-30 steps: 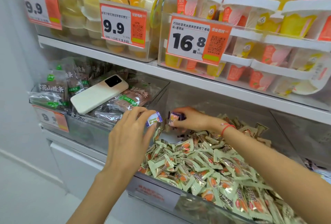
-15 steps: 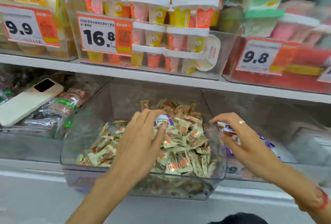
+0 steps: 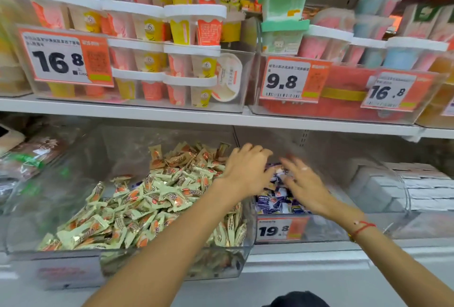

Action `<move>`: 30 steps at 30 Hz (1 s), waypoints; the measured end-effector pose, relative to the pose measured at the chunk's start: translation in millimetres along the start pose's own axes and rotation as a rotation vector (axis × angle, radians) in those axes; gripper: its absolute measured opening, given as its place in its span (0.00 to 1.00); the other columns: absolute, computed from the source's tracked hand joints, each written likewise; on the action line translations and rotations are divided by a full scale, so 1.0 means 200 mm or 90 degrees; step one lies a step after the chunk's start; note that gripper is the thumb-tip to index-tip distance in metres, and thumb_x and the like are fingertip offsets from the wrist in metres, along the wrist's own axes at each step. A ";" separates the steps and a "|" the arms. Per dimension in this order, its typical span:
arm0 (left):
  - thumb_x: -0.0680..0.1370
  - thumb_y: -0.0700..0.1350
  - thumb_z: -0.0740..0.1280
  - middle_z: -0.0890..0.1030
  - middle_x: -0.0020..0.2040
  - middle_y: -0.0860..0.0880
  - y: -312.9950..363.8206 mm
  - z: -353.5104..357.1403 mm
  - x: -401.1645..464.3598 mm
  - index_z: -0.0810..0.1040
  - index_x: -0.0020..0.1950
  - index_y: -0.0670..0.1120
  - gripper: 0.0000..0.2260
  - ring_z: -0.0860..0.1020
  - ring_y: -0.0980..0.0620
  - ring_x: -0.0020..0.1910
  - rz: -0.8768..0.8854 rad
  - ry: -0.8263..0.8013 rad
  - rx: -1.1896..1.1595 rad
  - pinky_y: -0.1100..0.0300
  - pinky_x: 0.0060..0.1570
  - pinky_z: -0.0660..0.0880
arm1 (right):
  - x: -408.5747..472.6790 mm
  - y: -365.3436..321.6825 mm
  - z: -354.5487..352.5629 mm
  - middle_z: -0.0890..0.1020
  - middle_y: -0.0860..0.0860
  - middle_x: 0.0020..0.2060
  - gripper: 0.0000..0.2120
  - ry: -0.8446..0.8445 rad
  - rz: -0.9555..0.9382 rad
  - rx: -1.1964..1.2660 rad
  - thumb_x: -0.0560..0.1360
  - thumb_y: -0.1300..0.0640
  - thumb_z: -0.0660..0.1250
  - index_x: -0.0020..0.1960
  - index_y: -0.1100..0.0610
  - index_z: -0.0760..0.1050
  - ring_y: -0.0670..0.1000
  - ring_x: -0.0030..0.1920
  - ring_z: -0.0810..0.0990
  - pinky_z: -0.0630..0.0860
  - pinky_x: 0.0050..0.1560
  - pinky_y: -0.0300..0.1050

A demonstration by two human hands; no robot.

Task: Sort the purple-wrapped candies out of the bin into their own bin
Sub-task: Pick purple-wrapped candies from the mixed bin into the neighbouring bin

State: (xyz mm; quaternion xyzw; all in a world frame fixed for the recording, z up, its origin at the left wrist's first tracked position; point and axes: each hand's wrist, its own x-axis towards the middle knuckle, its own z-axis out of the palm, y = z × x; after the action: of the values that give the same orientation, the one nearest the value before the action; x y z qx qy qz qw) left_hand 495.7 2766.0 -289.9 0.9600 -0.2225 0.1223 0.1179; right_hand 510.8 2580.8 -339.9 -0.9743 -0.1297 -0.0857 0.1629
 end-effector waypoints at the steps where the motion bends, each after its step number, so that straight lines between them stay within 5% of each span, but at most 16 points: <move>1: 0.81 0.52 0.58 0.71 0.69 0.49 -0.03 -0.01 -0.03 0.66 0.73 0.48 0.21 0.65 0.48 0.69 -0.005 0.028 -0.020 0.51 0.66 0.61 | 0.00 0.00 0.04 0.60 0.55 0.75 0.32 -0.079 0.003 -0.048 0.77 0.33 0.44 0.77 0.45 0.55 0.56 0.74 0.61 0.60 0.71 0.55; 3: 0.81 0.51 0.58 0.72 0.69 0.52 -0.12 -0.04 -0.12 0.68 0.71 0.50 0.19 0.65 0.52 0.68 -0.015 0.083 -0.055 0.53 0.66 0.61 | 0.01 0.01 0.07 0.54 0.50 0.77 0.36 -0.180 0.016 -0.067 0.73 0.28 0.38 0.77 0.41 0.49 0.54 0.77 0.52 0.54 0.74 0.58; 6: 0.81 0.51 0.59 0.73 0.66 0.56 -0.27 -0.12 -0.31 0.71 0.68 0.52 0.16 0.66 0.57 0.67 -0.044 0.153 -0.055 0.57 0.66 0.61 | 0.00 0.00 0.01 0.56 0.50 0.77 0.41 -0.169 0.020 -0.076 0.68 0.23 0.36 0.76 0.40 0.52 0.54 0.76 0.54 0.56 0.73 0.59; 10: 0.78 0.48 0.63 0.76 0.61 0.54 -0.60 -0.26 -0.66 0.77 0.61 0.50 0.12 0.70 0.53 0.63 -0.146 0.307 0.078 0.54 0.61 0.65 | -0.05 -0.19 -0.06 0.72 0.53 0.68 0.21 0.128 -0.093 -0.033 0.78 0.47 0.61 0.71 0.47 0.67 0.56 0.69 0.67 0.67 0.66 0.55; 14: 0.75 0.41 0.68 0.77 0.62 0.45 -0.91 -0.34 -0.97 0.77 0.63 0.43 0.16 0.72 0.42 0.61 -0.327 0.382 0.183 0.43 0.56 0.72 | -0.05 -0.66 -0.06 0.77 0.44 0.57 0.12 0.233 -0.290 0.099 0.77 0.57 0.67 0.59 0.50 0.77 0.45 0.61 0.71 0.68 0.58 0.40; 20: 0.75 0.42 0.68 0.79 0.59 0.46 -1.03 -0.27 -1.14 0.76 0.65 0.43 0.18 0.78 0.41 0.53 -0.444 0.324 0.129 0.50 0.38 0.76 | 0.25 -1.26 0.12 0.78 0.44 0.57 0.13 0.007 -0.447 0.001 0.79 0.53 0.63 0.63 0.48 0.75 0.46 0.59 0.73 0.70 0.53 0.40; 24: 0.77 0.44 0.66 0.80 0.55 0.51 -1.01 -0.26 -1.13 0.77 0.62 0.47 0.13 0.80 0.46 0.45 -0.448 0.375 0.091 0.58 0.29 0.68 | 0.53 -1.48 0.34 0.79 0.51 0.61 0.15 -0.174 -0.384 -0.032 0.79 0.54 0.62 0.65 0.52 0.74 0.53 0.60 0.77 0.75 0.59 0.51; 28: 0.77 0.44 0.66 0.80 0.51 0.53 -1.01 -0.25 -1.14 0.77 0.61 0.48 0.13 0.79 0.49 0.42 -0.456 0.384 0.090 0.63 0.26 0.63 | 0.69 -1.54 0.57 0.81 0.56 0.50 0.14 -0.321 -0.344 -0.251 0.76 0.55 0.66 0.58 0.61 0.75 0.55 0.44 0.78 0.75 0.38 0.45; 30: 0.76 0.44 0.66 0.80 0.52 0.53 -1.01 -0.25 -1.14 0.77 0.60 0.47 0.13 0.79 0.49 0.43 -0.443 0.390 0.096 0.62 0.26 0.65 | 0.71 -1.55 0.63 0.81 0.56 0.53 0.15 -0.420 -0.311 -0.311 0.75 0.57 0.65 0.60 0.64 0.75 0.55 0.46 0.78 0.76 0.40 0.45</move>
State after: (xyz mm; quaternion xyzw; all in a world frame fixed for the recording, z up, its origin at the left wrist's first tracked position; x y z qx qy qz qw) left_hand 380.0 3047.2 -343.2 0.9031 0.1675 0.3692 0.1419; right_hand 575.3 2939.0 -336.7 -0.9005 -0.3754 0.1643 -0.1456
